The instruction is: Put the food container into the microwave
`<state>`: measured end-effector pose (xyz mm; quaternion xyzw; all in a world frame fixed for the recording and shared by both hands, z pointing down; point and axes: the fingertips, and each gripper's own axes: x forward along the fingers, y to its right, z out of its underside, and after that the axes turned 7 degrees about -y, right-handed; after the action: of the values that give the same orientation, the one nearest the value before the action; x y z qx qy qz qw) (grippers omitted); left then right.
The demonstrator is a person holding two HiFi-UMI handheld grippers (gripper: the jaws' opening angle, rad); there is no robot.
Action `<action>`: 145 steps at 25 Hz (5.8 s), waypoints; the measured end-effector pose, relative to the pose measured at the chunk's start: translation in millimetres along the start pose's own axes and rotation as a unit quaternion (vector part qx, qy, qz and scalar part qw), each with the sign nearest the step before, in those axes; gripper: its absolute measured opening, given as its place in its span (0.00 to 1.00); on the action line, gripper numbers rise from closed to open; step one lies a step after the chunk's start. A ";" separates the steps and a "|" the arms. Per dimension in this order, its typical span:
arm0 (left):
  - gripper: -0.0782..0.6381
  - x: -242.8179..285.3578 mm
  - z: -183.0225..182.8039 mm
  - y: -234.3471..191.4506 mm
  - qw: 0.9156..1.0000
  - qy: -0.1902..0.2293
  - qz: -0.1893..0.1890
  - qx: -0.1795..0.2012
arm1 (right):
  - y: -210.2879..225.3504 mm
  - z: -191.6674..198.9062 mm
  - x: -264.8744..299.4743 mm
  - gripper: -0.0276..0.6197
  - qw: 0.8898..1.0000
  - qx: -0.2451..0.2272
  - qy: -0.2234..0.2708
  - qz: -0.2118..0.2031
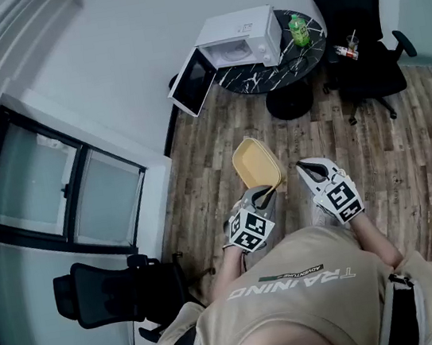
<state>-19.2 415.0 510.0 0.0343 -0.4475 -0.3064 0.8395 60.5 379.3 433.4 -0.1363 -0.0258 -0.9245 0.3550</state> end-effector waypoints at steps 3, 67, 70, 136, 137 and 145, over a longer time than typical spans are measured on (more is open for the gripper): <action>0.15 7.9 0.2 0.6 1.000 -0.001 -0.007 -0.004 | 5.0 9.0 -3.4 0.06 1.000 0.000 -0.001 0.004; 0.15 85.0 27.3 -72.5 0.998 -0.044 -0.018 -0.039 | 32.8 52.0 123.9 0.06 0.991 0.040 -0.049 -0.114; 0.15 102.0 16.3 -82.1 0.997 -0.055 -0.023 -0.042 | 51.4 60.5 123.4 0.06 0.990 0.035 -0.056 -0.126; 0.15 225.2 93.1 -370.7 0.998 -0.024 0.060 0.019 | 168.5 -21.3 426.9 0.06 0.995 0.056 -0.082 -0.010; 0.15 227.4 90.2 -376.4 0.998 -0.028 0.057 0.020 | 176.0 -25.5 432.3 0.06 0.996 0.056 -0.075 -0.013; 0.15 254.9 54.7 -430.1 0.998 -0.055 0.032 0.021 | 238.5 -30.5 455.8 0.06 0.996 0.055 -0.066 -0.031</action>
<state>-164.5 -60.5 586.1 0.0207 -0.5003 -0.2708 0.8221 -112.4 -99.1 515.5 -0.1767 -0.1045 -0.9212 0.3305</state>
